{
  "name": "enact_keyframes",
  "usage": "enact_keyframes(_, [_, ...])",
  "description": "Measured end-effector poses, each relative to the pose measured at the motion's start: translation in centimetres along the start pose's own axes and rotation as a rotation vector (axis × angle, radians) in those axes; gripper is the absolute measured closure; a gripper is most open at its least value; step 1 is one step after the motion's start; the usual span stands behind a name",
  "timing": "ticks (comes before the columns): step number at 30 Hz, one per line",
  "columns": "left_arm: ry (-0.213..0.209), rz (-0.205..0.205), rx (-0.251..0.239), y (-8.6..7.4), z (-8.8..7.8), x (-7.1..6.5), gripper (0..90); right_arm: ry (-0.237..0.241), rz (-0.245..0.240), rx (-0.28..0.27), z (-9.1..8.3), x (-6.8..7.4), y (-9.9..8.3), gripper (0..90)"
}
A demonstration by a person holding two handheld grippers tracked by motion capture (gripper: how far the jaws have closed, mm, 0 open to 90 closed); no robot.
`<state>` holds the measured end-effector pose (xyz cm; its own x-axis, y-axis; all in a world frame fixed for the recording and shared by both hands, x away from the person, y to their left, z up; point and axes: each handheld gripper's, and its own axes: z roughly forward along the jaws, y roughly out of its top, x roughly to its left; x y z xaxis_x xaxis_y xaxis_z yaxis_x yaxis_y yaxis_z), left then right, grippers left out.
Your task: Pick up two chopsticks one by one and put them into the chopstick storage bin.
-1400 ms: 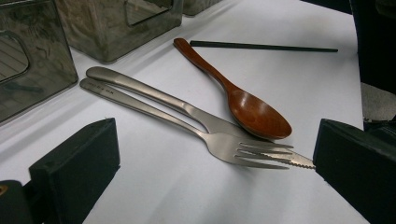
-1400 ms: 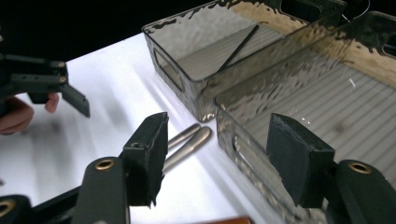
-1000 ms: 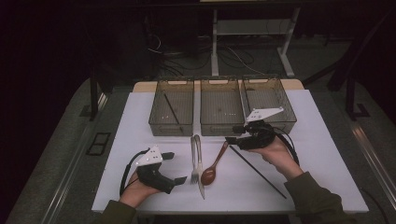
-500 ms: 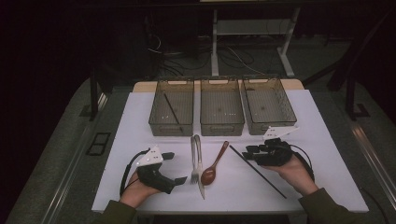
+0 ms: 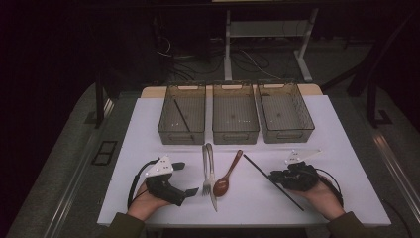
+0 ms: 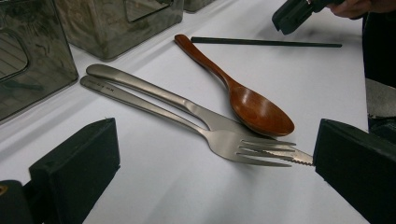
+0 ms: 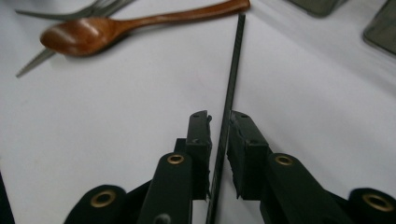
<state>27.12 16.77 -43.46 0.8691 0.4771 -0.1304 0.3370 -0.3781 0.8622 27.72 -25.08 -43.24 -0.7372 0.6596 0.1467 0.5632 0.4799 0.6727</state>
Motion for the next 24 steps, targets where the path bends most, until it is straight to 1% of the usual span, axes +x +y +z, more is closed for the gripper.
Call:
enact_keyframes(8, [0.0,0.0,0.008,0.0,0.1,0.0,0.0,-0.008,0.011,0.038,0.2,0.1,-1.1,80.7])
enact_keyframes(14, [-0.001,0.0,0.007,0.0,0.1,-0.1,0.0,-0.026,-0.002,0.059,0.6,0.3,-1.2,83.3])
enact_keyframes(21, [-0.002,0.001,0.006,0.0,0.1,-0.1,0.0,-0.047,-0.03,0.064,0.7,0.6,-1.2,83.7])
enact_keyframes(24, [-0.002,0.003,0.005,0.0,0.0,-0.1,0.0,-0.049,-0.029,0.061,0.6,0.4,-1.2,84.4])
